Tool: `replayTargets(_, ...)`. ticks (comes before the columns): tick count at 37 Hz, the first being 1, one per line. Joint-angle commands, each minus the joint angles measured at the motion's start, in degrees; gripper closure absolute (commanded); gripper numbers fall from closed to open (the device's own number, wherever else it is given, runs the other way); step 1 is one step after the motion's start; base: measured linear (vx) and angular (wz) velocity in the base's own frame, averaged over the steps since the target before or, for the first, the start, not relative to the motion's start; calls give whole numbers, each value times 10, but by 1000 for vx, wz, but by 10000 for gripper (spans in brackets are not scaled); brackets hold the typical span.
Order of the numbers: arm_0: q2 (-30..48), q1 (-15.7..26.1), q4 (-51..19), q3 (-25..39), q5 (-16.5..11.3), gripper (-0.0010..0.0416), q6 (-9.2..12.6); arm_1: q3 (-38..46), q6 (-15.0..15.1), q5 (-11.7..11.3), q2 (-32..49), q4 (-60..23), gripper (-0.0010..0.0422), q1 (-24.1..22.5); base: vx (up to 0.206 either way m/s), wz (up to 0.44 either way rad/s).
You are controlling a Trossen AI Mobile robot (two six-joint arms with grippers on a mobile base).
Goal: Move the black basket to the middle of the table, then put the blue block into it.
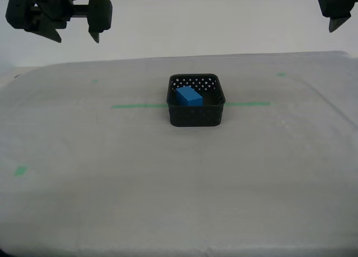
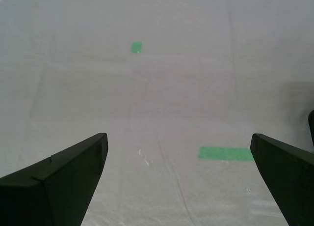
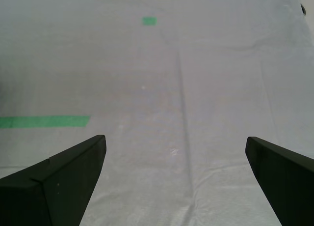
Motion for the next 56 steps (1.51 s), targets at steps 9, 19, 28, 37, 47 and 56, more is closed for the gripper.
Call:
replayTargets(9,0,0,0,0,1,7,0,0,0,-2,0,0,12,0,0,0)
replayTargets(19,0,0,0,0,1,7,0,0,0,-2,0,1,12,0,0,0)
replayTargets(28,0,0,0,0,1,7,0,0,0,-2,0,0,12,0,0,0)
replayTargets(37,0,0,0,0,1,7,0,0,0,-2,0,1,12,0,0,0)
replayTargets(47,0,0,0,0,1,7,0,0,0,-2,0,1,12,0,0,0)
replayTargets(56,0,0,0,0,1,7,0,0,0,-2,0,1,12,0,0,0)
